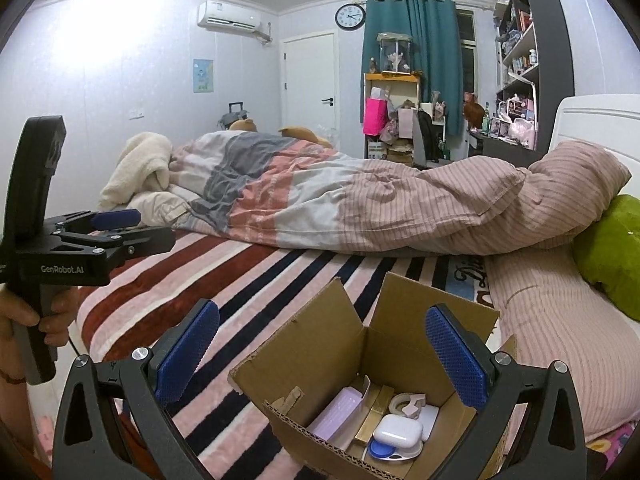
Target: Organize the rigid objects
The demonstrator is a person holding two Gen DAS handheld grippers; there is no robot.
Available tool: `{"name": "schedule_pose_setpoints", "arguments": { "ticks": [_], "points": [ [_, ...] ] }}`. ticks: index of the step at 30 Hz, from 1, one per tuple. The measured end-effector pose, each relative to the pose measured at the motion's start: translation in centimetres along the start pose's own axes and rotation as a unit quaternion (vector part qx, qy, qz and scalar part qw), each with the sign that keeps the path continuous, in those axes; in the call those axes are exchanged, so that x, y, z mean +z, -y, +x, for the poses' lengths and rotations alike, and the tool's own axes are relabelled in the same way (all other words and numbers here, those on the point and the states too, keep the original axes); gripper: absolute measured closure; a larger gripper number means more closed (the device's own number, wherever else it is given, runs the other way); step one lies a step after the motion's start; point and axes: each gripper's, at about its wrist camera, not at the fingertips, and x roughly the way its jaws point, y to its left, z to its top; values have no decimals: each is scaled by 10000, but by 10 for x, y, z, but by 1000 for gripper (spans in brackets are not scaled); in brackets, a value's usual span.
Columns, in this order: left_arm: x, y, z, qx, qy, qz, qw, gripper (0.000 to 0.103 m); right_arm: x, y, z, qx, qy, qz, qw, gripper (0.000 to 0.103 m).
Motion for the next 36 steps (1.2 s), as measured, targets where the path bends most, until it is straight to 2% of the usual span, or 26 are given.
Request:
{"name": "schedule_pose_setpoints", "arguments": {
  "ticks": [36],
  "points": [
    [-4, -3, -1, 68, -34, -47, 10000, 6, -8, -3, 2, 64, -1, 44, 10000, 0]
  ]
}}
